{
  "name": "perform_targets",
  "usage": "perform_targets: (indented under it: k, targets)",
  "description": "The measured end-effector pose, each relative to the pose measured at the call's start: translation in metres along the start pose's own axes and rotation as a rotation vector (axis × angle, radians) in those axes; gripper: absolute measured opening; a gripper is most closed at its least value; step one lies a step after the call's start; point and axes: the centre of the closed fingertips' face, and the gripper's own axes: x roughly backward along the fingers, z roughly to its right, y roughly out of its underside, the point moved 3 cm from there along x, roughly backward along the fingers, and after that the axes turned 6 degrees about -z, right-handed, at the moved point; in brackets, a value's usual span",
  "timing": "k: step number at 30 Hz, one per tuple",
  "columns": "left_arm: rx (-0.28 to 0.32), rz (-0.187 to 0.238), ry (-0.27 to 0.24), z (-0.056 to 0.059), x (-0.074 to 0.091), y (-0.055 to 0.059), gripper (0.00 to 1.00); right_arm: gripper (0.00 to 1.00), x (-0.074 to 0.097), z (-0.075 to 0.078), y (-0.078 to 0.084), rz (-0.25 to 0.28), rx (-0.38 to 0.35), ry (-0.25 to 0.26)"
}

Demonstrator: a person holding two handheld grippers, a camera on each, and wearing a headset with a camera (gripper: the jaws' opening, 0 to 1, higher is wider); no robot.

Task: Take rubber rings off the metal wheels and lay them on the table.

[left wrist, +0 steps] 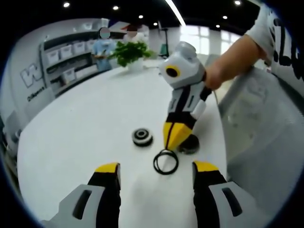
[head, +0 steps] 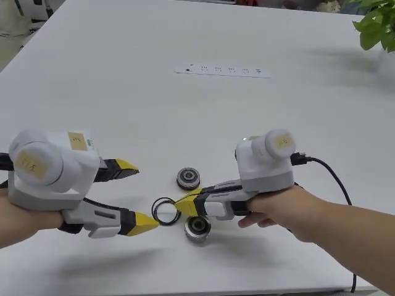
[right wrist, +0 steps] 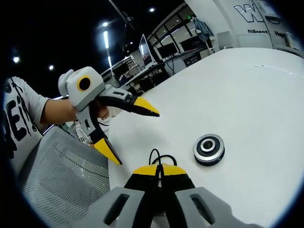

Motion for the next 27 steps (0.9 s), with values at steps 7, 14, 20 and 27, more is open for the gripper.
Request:
perform_targets:
  k: [7,14,20,27]
  targets:
    - [0.001,-0.003,0.001,-0.0003,-0.0001,-0.0005,0.62,0.0,-0.0001,0.0019,-0.0006,0.002,-0.001,0.014]
    - [0.003,-0.008,0.002,0.0011,0.0012,0.0005,0.61,0.0,-0.0009,0.0025,0.0002,0.001,0.009,0.026]
    - [0.003,-0.008,0.002,0.0017,0.0021,0.0001,0.61,0.02,-0.0006,0.0024,-0.0001,0.002,0.013,0.03]
    - [0.002,-0.012,0.003,0.0014,0.0023,0.0007,0.6,0.05,0.0001,0.0034,0.0006,-0.001,0.015,0.034]
